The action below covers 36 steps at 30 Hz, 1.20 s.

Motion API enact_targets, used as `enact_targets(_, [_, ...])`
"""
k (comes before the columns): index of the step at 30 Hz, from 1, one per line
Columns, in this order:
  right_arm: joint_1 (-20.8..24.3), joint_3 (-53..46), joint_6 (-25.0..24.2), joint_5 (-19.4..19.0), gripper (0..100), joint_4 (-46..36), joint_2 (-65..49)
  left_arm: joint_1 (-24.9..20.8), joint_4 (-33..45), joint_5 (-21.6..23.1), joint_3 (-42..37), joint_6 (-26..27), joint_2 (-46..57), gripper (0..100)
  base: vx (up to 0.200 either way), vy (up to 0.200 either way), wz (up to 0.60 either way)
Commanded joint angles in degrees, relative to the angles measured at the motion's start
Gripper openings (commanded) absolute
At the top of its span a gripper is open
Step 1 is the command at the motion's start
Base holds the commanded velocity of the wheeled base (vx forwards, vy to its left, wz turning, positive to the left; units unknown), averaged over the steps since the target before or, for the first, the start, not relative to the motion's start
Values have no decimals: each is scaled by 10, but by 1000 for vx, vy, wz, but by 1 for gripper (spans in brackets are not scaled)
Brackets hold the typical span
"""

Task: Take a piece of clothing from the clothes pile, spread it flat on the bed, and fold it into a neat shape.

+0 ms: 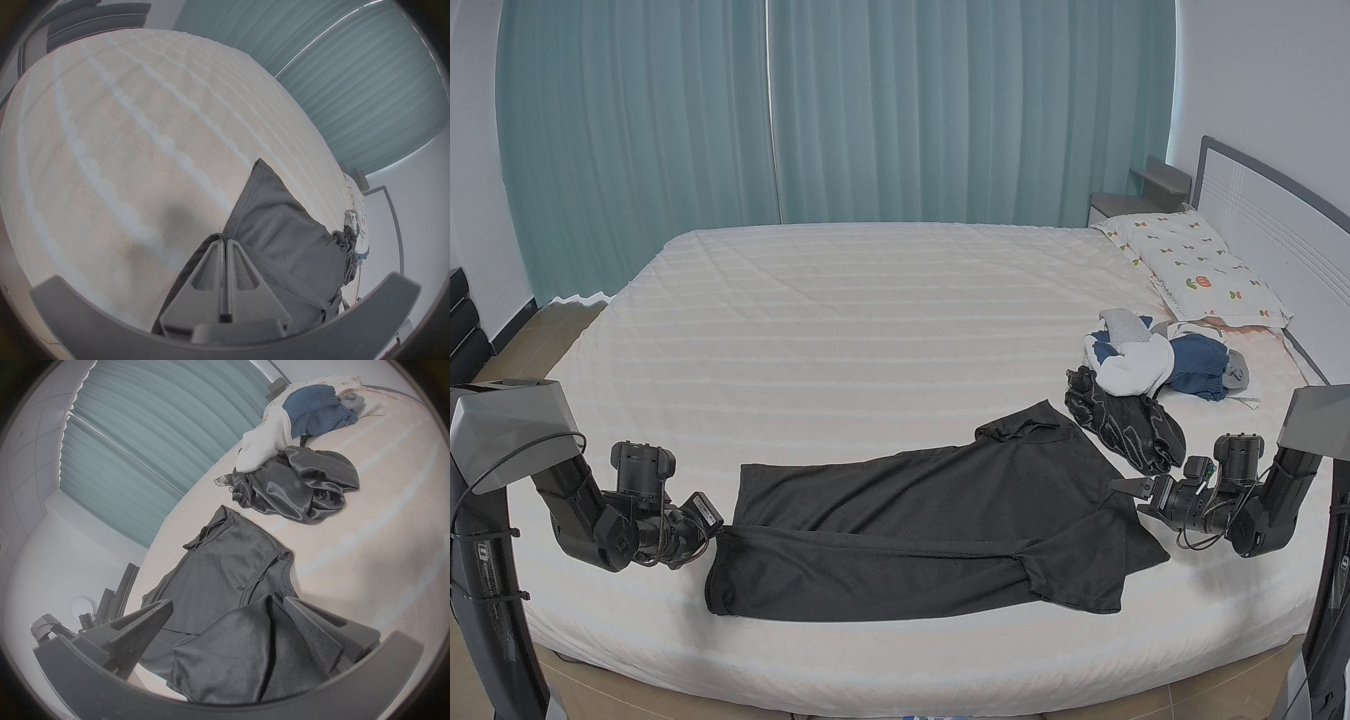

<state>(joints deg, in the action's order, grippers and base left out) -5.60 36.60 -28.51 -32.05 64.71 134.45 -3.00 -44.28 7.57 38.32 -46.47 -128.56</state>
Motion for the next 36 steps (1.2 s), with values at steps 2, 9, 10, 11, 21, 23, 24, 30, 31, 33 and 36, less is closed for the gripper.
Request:
enact_targets(2, [3, 1, 0, 0, 100, 2, 4, 1, 0, 0, 0, 0, 1, 0, 0, 0, 0])
enact_targets(9, [12, 1, 10, 0, 100, -2, 12, 1, 0, 0, 0, 0, 0, 0, 0, 0, 0])
enact_targets(10, [12, 1, 10, 0, 100, -2, 12, 1, 0, 0, 0, 0, 1, 0, 0, 0, 0])
enact_targets(11, [14, 1, 13, 0, 100, -3, 14, 1, 0, 0, 0, 0, 0, 0, 0, 0, 0])
enact_targets(21, [22, -23, 48, 0, 100, -3, 14, 1, 1, 1, 0, -1, 0, 0, 0, 0, 0])
enact_targets(23, [23, -28, 52, 0, 100, -3, 13, 1, 2, 1, 0, -1, 0, 0, 0, 0, 0])
enact_targets(24, [23, -29, 52, 0, 100, -3, 12, 1, 2, 1, 0, -1, 0, 0, 0, 0, 0])
enact_targets(30, [30, -41, 59, 1, 100, -3, 3, 1, 2, 0, 1, -1, -1, 0, 0, 0, 0])
enact_targets(31, [31, -40, 60, 1, 100, -3, 5, 1, 2, 1, 1, 0, -1, 0, 0, 0, 0])
enact_targets(33, [31, -37, 66, 1, 100, -3, 12, 1, 2, 0, 0, 0, -1, 0, 0, 0, 0])
enact_targets(36, [31, -36, 77, 1, 100, -4, 18, 1, 2, 0, 1, 0, -1, 0, 0, 0, 0])
